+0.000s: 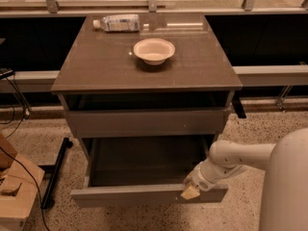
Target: Open middle drawer
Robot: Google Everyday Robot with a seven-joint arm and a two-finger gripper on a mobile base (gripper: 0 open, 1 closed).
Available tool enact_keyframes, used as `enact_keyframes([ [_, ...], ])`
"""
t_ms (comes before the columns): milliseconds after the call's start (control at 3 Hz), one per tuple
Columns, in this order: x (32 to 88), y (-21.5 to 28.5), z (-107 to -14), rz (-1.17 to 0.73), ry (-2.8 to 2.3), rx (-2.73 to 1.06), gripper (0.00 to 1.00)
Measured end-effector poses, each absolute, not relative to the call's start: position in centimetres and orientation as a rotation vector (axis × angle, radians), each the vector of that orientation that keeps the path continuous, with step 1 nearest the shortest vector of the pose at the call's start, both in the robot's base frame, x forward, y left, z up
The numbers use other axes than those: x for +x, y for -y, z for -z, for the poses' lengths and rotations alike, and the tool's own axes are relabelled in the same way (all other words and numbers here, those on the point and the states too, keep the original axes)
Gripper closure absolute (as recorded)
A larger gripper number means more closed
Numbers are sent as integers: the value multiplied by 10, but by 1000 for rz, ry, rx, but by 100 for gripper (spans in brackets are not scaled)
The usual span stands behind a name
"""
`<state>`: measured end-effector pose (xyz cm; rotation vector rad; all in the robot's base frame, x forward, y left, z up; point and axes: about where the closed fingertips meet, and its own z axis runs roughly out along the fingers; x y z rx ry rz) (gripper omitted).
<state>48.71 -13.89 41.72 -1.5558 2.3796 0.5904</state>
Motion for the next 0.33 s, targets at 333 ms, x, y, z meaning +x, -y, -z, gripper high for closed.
enact_keyframes([
  [333, 486, 138, -416, -594, -2380, -1559, 71],
])
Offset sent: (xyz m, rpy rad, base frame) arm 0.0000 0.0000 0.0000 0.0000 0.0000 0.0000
